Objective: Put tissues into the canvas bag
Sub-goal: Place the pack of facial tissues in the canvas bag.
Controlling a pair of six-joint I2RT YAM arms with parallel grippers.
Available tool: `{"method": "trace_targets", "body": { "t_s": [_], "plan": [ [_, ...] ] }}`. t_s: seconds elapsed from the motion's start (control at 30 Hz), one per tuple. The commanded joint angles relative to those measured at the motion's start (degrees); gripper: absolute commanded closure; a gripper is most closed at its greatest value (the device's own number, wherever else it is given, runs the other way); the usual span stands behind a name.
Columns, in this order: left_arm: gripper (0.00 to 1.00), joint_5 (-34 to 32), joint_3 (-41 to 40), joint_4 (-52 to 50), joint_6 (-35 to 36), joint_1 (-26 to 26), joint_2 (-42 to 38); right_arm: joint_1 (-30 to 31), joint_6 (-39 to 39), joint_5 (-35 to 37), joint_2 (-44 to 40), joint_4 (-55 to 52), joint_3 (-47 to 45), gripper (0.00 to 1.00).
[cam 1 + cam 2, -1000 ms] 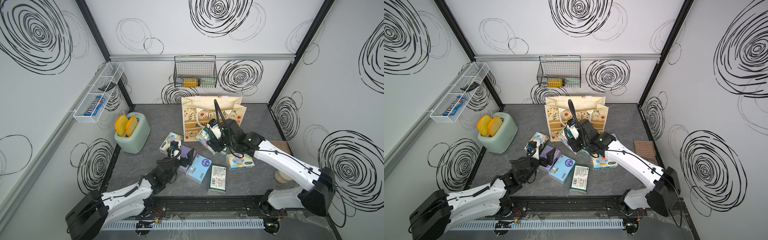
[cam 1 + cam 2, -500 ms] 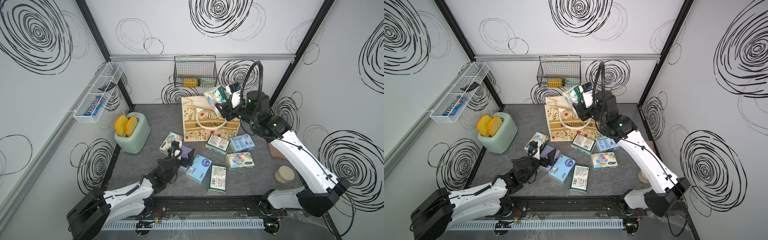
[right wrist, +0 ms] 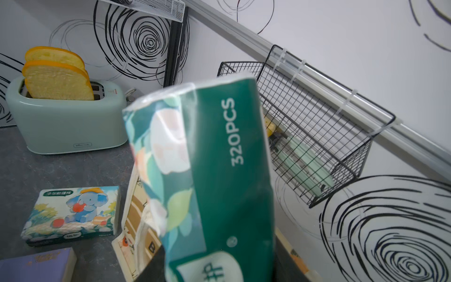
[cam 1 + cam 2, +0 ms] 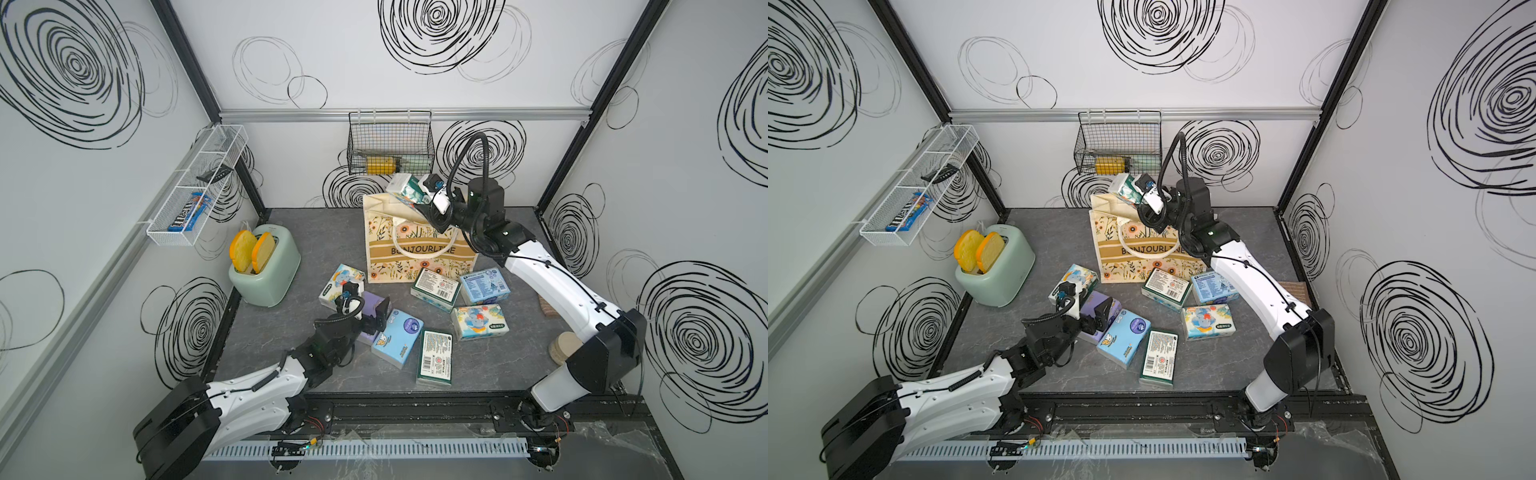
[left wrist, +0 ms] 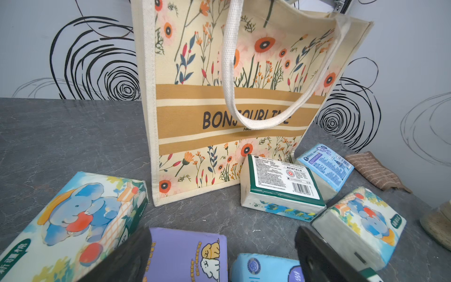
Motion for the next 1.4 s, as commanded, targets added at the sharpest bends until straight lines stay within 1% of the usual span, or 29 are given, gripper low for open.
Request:
{"method": "trace_targets", "body": {
  "t_s": [0.0,0.1,0.17,0.2,0.23,0.3,0.33,0.47,0.63,0.83,1.37],
  "plan": [
    [0.04,0.57,1.16,2.10,-0.93,0.38,-0.85,-0.98,-11.28,-3.90,1.11,1.30,3.87,0.49],
    [0.04,0.79,0.98,2.29,-0.97,0.20,-0.96,-2.84,-15.96,-7.64,2.53,-0.38,5.33,0.45],
    [0.04,0.96,0.99,2.49,-1.11,0.17,-0.79,-4.71,-18.08,-12.67,3.70,-2.92,7.30,0.42],
    [0.04,0.96,0.99,2.45,-1.07,0.17,-0.62,-5.45,-19.24,-15.31,4.45,-4.87,8.80,0.42],
    [0.04,1.13,1.01,2.47,-1.11,0.17,-0.46,-6.06,-20.42,-17.54,5.28,-7.01,10.39,0.45],
    [0.04,1.65,0.96,2.46,-1.12,0.10,-0.26,-6.77,-20.90,-19.30,6.89,-8.95,12.75,0.52],
    [0.04,1.82,0.95,2.44,-1.12,0.00,-0.35,-7.04,-20.90,-20.19,7.65,-9.70,13.81,0.53],
    [0.04,1.84,0.55,2.99,-1.27,0.05,-0.21,-7.71,-20.82,-22.36,9.11,-10.79,15.01,0.47],
    [0.04,2.80,0.89,3.47,-1.66,0.37,1.19,-7.75,-19.77,-22.50,10.92,-12.39,15.61,0.46],
    [0.04,3.25,0.97,3.65,-1.98,0.44,1.70,-7.16,-19.58,-19.30,12.52,-14.06,15.15,0.45],
    [0.04,3.95,1.10,3.82,-2.22,0.81,2.03,-6.87,-21.60,-14.89,12.55,-15.69,11.44,0.44]
  ]
}}
